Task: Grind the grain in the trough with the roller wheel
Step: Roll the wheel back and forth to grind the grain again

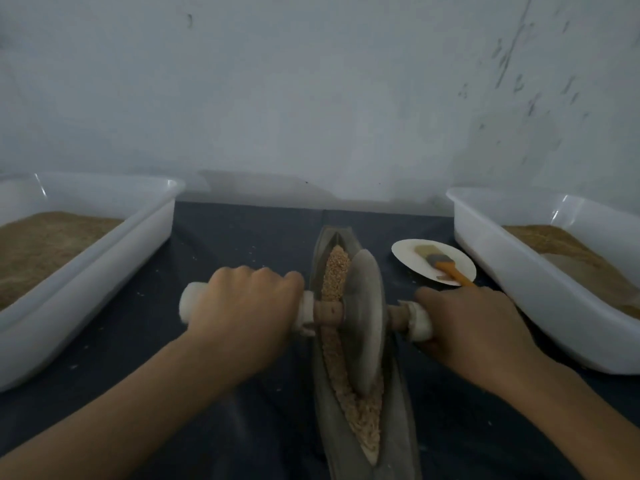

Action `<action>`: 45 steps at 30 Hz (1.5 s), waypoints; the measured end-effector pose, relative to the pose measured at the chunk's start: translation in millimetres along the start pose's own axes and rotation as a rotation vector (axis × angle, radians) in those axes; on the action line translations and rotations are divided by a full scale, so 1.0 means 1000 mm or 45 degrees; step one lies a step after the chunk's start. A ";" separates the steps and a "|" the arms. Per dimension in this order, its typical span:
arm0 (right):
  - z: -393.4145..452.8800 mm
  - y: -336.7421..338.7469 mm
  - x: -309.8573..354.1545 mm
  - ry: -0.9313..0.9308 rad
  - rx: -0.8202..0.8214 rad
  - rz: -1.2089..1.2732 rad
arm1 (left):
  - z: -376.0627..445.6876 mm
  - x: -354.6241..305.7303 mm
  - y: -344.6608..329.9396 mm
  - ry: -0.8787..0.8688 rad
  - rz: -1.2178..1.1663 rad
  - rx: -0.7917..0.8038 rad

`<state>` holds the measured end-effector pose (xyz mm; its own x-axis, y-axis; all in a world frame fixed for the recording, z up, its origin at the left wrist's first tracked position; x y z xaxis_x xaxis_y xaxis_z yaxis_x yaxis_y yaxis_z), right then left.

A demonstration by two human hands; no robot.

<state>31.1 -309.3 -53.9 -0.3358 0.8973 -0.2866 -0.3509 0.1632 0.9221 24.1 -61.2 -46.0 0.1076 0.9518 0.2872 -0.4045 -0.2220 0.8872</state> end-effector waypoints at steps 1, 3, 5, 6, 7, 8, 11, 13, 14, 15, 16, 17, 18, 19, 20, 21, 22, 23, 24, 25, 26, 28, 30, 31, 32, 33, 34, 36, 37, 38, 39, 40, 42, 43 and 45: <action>0.012 -0.005 -0.002 -0.037 -0.044 0.003 | 0.013 0.000 -0.005 0.017 -0.039 0.019; 0.041 -0.014 -0.008 -0.060 -0.105 0.025 | 0.042 0.004 -0.017 0.039 -0.108 0.059; 0.068 -0.017 -0.013 -0.031 -0.109 0.026 | 0.063 0.009 -0.025 0.059 -0.160 0.076; 0.078 -0.017 -0.015 -0.029 -0.115 -0.015 | 0.071 0.011 -0.029 0.069 -0.189 0.078; 0.085 -0.016 -0.015 -0.030 -0.131 -0.058 | 0.075 0.011 -0.033 0.077 -0.220 0.087; 0.088 -0.015 -0.014 -0.025 -0.155 -0.092 | 0.076 0.012 -0.035 0.083 -0.245 0.102; 0.069 -0.009 -0.006 0.016 -0.185 -0.109 | 0.056 0.009 -0.032 0.090 -0.253 0.114; 0.041 -0.001 -0.001 0.081 -0.175 -0.123 | 0.032 0.006 -0.024 0.082 -0.215 0.085; 0.024 0.004 0.003 0.121 -0.203 -0.142 | 0.018 0.004 -0.018 0.072 -0.171 0.069; 0.008 0.011 0.006 0.137 -0.244 -0.133 | 0.005 0.003 -0.013 0.052 -0.110 0.044; -0.005 0.018 0.008 0.135 -0.241 -0.094 | -0.007 0.002 -0.008 0.021 -0.042 -0.001; -0.015 0.021 0.010 0.124 -0.184 -0.065 | -0.015 0.001 -0.003 -0.020 0.029 -0.069; -0.021 0.020 0.010 0.101 -0.099 -0.039 | -0.018 0.000 0.002 -0.057 0.088 -0.138; -0.024 0.015 0.010 0.070 -0.024 -0.006 | -0.017 -0.001 0.006 -0.078 0.111 -0.177; -0.022 0.011 0.008 0.054 -0.013 0.006 | -0.013 -0.002 0.006 -0.088 0.106 -0.166; -0.017 0.007 0.006 0.042 -0.034 0.001 | -0.005 -0.004 0.003 -0.082 0.075 -0.133; -0.009 0.002 0.004 0.016 -0.054 0.013 | 0.005 -0.006 -0.001 -0.064 0.038 -0.105; 0.002 -0.004 0.002 -0.022 -0.066 0.038 | 0.018 -0.007 -0.006 -0.044 0.015 -0.097; 0.016 -0.011 -0.001 -0.055 -0.087 0.058 | 0.031 -0.007 -0.010 -0.020 -0.004 -0.095; 0.031 -0.019 -0.005 -0.077 -0.110 0.062 | 0.044 -0.005 -0.016 0.003 -0.029 -0.089; 0.049 -0.024 -0.009 -0.085 -0.132 0.048 | 0.056 -0.002 -0.021 0.021 -0.062 -0.084; 0.078 -0.029 -0.015 -0.081 -0.164 0.014 | 0.077 0.004 -0.030 0.036 -0.114 -0.053; 0.094 -0.030 -0.018 -0.080 -0.192 -0.024 | 0.089 0.009 -0.037 0.049 -0.162 -0.020; 0.095 -0.029 -0.017 -0.075 -0.208 -0.042 | 0.090 0.009 -0.038 0.049 -0.173 -0.018; 0.092 -0.028 -0.016 -0.064 -0.224 -0.057 | 0.087 0.009 -0.038 0.048 -0.170 -0.028; 0.085 -0.026 -0.013 -0.049 -0.238 -0.064 | 0.081 0.007 -0.038 0.051 -0.164 -0.045; 0.076 -0.024 -0.011 -0.036 -0.242 -0.071 | 0.073 0.005 -0.035 0.061 -0.165 -0.068; 0.050 -0.018 -0.006 -0.006 -0.221 -0.103 | 0.048 0.001 -0.027 0.042 -0.116 -0.119; 0.034 -0.014 -0.003 0.017 -0.227 -0.120 | 0.033 -0.002 -0.022 -0.003 -0.069 -0.172; 0.018 -0.008 0.000 0.042 -0.245 -0.113 | 0.016 -0.004 -0.015 -0.064 -0.026 -0.242; 0.003 -0.003 0.002 0.063 -0.255 -0.068 | 0.001 -0.007 -0.006 -0.123 -0.002 -0.294; -0.010 0.002 0.004 0.076 -0.239 -0.016 | -0.011 -0.009 0.003 -0.160 -0.013 -0.340; -0.027 0.006 0.005 0.102 -0.132 0.014 | -0.025 -0.009 0.010 -0.171 -0.067 -0.368; -0.028 0.006 0.005 0.101 -0.047 0.003 | -0.025 -0.008 0.008 -0.158 -0.097 -0.345; -0.020 0.005 0.004 0.105 -0.089 -0.001 | -0.013 -0.008 0.002 -0.108 -0.042 -0.299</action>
<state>10.5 -312.9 -55.5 -0.4054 0.8598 -0.3104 -0.4105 0.1321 0.9022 10.4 -65.9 -51.5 0.1961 0.9343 0.2976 -0.5982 -0.1265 0.7913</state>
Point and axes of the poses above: each hand's wrist, its own z-axis towards the middle knuckle, its own y-axis out of the back of the hand, x = y × z, the point moved 2 cm from there along z, towards the middle knuckle, and after that the axes turned 3 degrees about y, right-handed, at the moved point
